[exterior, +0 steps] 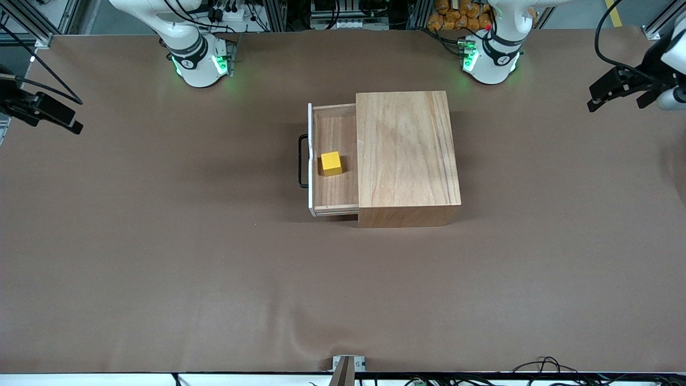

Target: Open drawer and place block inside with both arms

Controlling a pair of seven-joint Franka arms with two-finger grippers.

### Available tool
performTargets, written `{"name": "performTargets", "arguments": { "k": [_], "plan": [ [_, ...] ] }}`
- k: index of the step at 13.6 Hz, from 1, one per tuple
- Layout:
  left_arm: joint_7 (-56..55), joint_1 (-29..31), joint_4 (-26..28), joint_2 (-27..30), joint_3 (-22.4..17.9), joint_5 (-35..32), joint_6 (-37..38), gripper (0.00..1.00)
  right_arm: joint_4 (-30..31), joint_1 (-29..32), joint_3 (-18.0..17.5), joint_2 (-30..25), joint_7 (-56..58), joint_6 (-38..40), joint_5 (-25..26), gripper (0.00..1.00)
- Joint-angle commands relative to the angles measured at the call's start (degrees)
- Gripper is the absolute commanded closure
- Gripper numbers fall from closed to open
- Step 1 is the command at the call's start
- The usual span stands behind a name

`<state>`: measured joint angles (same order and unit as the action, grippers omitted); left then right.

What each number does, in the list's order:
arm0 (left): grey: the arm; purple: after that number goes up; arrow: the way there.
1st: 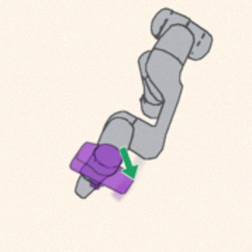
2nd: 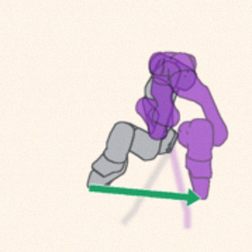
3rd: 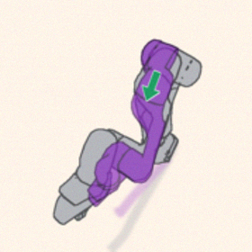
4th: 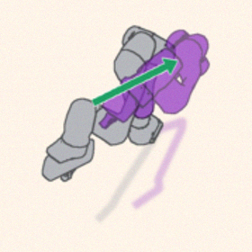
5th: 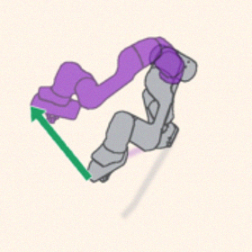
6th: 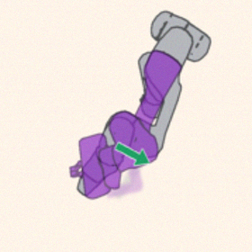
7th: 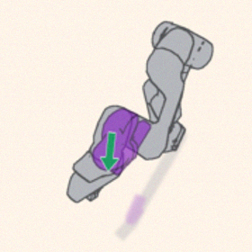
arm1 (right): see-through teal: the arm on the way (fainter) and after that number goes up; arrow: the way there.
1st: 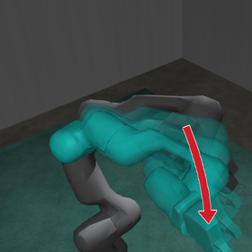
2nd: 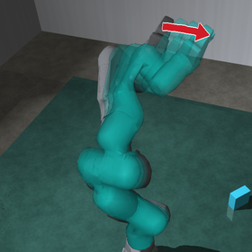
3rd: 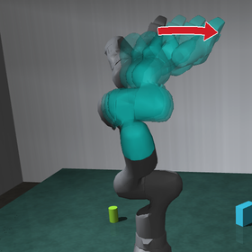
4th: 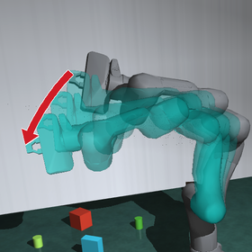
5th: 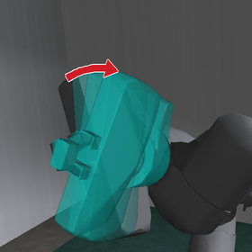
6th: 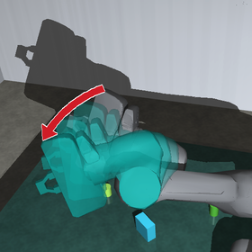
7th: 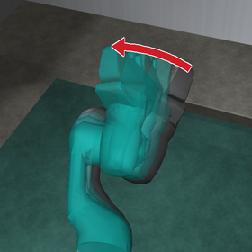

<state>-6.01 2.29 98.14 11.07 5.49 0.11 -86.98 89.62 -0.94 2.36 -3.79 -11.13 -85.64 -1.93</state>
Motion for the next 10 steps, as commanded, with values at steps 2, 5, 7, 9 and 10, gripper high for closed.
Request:
{"name": "performTargets", "arguments": {
  "k": [2,5,7,9,10],
  "plan": [
    [1.18,0.87,-1.89,-0.87,0.23,1.29,-0.74,0.00,-7.86,0.06,0.01,2.81,0.49,3.46,4.04,0.00],
    [1.00,0.96,-2.43,-1.58,-0.12,2.61,-0.56,0.00,-7.97,-0.29,0.01,2.82,1.55,3.46,4.04,0.00],
    [0.74,0.96,-2.43,-1.67,-0.12,2.61,-0.56,0.00,-7.97,-0.29,0.01,2.82,1.63,3.46,3.69,0.00],
    [0.30,0.87,-2.51,-2.28,-0.21,2.35,0.22,0.00,-7.97,-0.20,0.10,2.82,1.81,3.46,3.07,0.00],
    [0.13,0.87,-2.51,-2.37,-0.21,2.00,0.23,0.00,-7.97,-0.20,0.10,2.82,1.90,3.46,3.07,0.00]
  ]
}}
